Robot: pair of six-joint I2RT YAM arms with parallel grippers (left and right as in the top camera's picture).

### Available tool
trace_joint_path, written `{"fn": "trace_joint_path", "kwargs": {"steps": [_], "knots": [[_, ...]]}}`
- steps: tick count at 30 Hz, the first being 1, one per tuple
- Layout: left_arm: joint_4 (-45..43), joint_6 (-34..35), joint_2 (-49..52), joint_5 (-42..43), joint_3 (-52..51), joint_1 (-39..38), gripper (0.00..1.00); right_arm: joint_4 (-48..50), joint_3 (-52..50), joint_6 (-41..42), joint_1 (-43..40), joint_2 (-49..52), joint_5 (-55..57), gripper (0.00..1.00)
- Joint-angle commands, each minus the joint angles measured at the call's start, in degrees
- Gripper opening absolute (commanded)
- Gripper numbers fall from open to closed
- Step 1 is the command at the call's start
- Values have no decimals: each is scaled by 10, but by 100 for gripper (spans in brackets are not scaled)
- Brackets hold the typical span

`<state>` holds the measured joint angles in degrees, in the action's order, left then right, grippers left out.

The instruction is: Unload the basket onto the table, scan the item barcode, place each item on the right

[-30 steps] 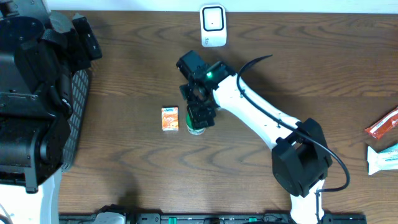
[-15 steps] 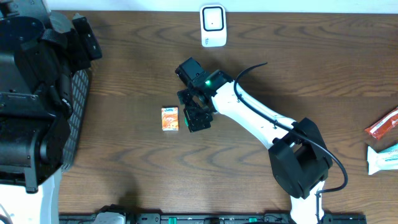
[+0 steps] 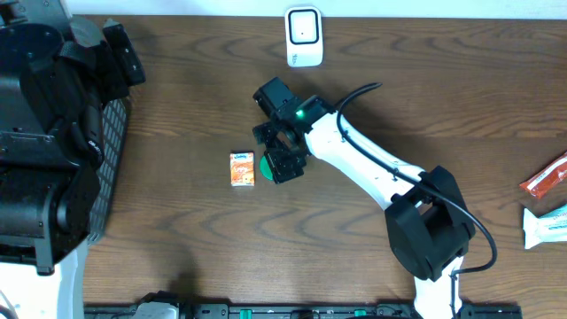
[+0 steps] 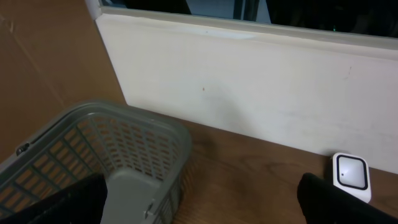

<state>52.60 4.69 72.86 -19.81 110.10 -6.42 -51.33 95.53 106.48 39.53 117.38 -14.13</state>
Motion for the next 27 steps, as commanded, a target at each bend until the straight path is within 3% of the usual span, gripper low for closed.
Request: {"fn": "trace_joint_path", "kwargs": {"steps": [1,12,19,27], "knots": [[0,5,-2,-2,-2,2,98,-17,45,-40,-10,1,6,84],[1,5,-2,-2,-2,2,98,-26,71,-147,-19,1,12,84],[1,5,-2,-2,-2,2,98,-47,71,-316,-21,1,63,89],[0,5,-2,-2,-2,2,98,-86,71,-329,-23,1,165,88]]}}
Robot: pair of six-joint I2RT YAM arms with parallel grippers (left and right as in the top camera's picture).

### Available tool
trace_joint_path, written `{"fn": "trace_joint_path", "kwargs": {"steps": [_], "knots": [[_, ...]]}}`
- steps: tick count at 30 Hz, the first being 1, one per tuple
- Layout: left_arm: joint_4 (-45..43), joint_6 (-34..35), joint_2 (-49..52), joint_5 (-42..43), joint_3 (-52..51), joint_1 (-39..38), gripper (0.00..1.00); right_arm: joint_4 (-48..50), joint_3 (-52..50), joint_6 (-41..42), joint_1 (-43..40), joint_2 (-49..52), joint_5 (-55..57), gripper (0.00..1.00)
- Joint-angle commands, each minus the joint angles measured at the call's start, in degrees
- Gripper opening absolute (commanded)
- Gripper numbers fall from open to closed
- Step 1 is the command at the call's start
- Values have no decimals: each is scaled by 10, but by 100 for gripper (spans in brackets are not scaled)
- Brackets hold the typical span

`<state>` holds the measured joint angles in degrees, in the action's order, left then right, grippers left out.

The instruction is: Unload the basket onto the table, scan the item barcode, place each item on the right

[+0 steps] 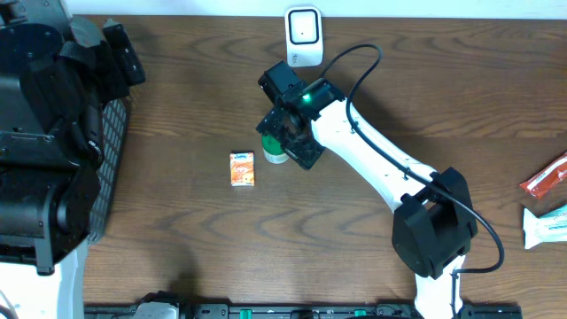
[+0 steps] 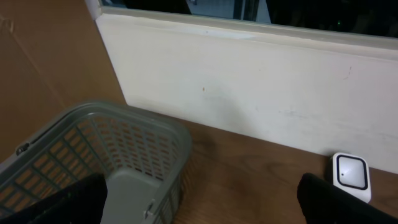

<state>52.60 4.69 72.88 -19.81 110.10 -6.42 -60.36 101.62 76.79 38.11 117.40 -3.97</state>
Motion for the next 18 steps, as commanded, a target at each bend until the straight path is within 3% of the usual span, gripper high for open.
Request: {"fn": "trace_joint_path", "kwargs": {"steps": [1,5,10,18], "knots": [[1,5,-2,-2,-2,2,98,10,10,-40,-10,1,65,88],[1,5,-2,-2,-2,2,98,32,10,-59,-17,1,65,82],[0,5,-2,-2,-2,2,98,16,10,-57,-17,1,80,56],[1,5,-2,-2,-2,2,98,8,10,-57,-21,1,189,24]]}}
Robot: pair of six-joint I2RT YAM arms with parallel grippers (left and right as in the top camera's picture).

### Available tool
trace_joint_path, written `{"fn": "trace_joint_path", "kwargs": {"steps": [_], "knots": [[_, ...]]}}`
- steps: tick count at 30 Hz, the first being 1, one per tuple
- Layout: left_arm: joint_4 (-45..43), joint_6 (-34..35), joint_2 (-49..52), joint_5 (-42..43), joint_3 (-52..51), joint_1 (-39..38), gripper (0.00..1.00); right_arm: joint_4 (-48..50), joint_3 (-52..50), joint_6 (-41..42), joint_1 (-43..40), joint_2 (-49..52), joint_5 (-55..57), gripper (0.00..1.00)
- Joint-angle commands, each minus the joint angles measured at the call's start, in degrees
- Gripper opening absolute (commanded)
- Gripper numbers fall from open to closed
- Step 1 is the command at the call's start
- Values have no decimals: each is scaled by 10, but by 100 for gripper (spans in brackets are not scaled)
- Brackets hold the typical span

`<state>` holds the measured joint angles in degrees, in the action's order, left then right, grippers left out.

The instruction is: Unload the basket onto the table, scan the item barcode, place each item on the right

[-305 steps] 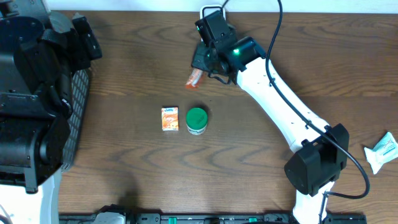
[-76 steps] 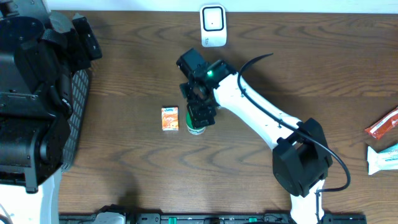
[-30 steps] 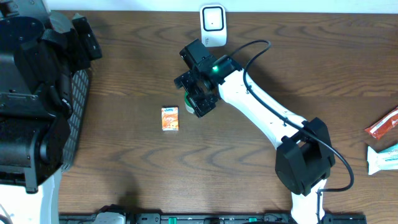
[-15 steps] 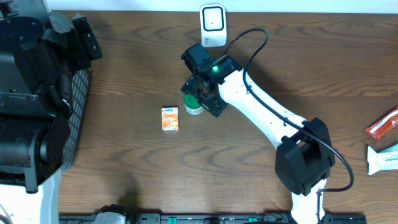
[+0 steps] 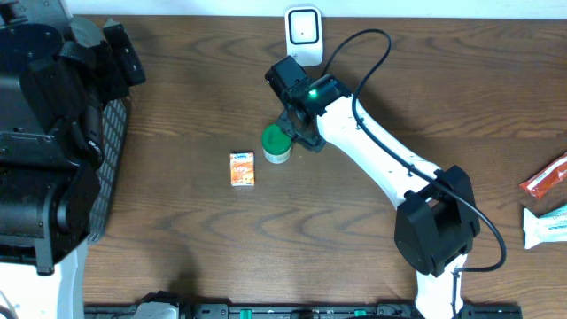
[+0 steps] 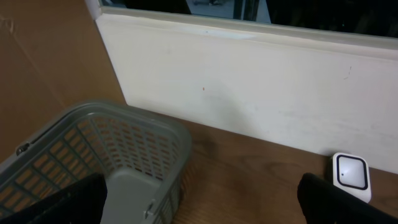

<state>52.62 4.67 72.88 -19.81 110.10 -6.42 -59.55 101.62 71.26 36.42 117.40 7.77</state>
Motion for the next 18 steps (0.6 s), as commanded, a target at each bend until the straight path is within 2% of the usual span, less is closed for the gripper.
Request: {"fn": "trace_joint_path", "kwargs": {"steps": [1,4,8,18], "knots": [[0,5,-2,-2,-2,2,98,2,10,-2,-5,1,91,24],[0,5,-2,-2,-2,2,98,17,9,-21,-11,4,108,23],[0,5,-2,-2,-2,2,98,41,7,-37,-15,19,108,3],[0,5,-2,-2,-2,2,98,79,7,-47,-18,65,56,1]]}}
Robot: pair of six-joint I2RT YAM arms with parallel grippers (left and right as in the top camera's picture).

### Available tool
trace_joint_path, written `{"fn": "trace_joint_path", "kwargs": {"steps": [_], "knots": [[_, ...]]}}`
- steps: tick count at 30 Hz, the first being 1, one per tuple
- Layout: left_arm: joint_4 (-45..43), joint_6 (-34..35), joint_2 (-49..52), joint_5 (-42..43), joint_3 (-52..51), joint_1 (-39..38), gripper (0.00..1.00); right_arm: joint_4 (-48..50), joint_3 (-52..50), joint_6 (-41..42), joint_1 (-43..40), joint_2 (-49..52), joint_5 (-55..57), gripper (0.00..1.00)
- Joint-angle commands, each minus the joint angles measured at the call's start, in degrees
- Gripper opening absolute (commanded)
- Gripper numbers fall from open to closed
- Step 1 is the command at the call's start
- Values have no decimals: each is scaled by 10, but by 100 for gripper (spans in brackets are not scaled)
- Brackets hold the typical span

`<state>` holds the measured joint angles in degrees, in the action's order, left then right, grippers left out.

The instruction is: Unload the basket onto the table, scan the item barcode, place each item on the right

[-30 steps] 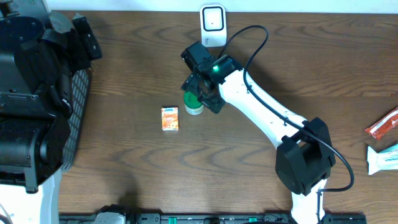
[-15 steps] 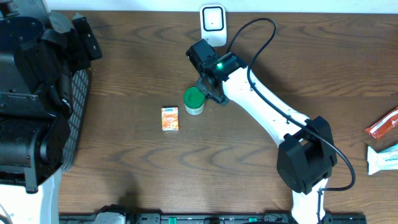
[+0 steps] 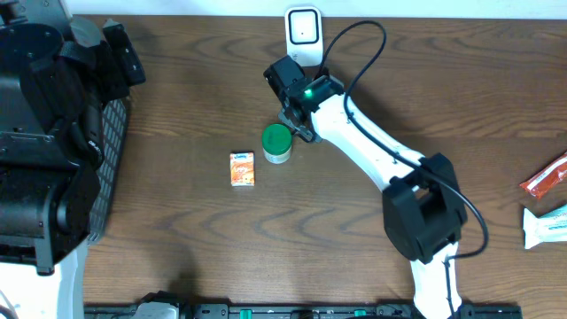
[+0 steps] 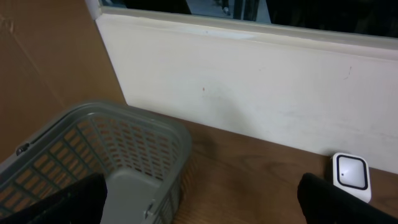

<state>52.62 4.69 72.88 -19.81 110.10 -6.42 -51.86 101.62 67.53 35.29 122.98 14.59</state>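
Observation:
A small jar with a green lid (image 3: 276, 142) stands upright on the wooden table, just right of a small orange box (image 3: 242, 167). The white scanner (image 3: 304, 35) (image 4: 351, 174) stands at the table's far edge. My right gripper (image 3: 299, 126) hovers close to the jar's upper right; its jaws look open and nothing is between them. In the left wrist view my left gripper (image 4: 202, 214) is open, with its dark fingers (image 4: 68, 202) spread wide over the near corner of a basket.
A grey mesh basket (image 4: 124, 149) (image 3: 111, 151) sits at the table's left edge under the left arm (image 3: 44, 133). Two packets, a red one (image 3: 545, 177) and a pale one (image 3: 545, 223), lie at the right edge. A white wall board (image 4: 249, 87) runs behind the table.
My right gripper has drawn back a little up and to the right from the green-lidded jar. The jar, box and left arm are unchanged.
My right gripper first held the green-lidded jar low beside the orange box. Then it was over the jar a little farther back. After that the jar stood alone on the table, with the gripper beside it. Now the gripper is slightly farther off.

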Motion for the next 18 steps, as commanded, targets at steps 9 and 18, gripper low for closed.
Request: {"fn": "trace_joint_path", "kwargs": {"steps": [9,18], "knots": [[0,5,-2,-2,-2,2,98,-7,7,-11,-7,9,-54,1],[0,5,-2,-2,-2,2,98,-30,7,-12,9,9,-92,1]]}}
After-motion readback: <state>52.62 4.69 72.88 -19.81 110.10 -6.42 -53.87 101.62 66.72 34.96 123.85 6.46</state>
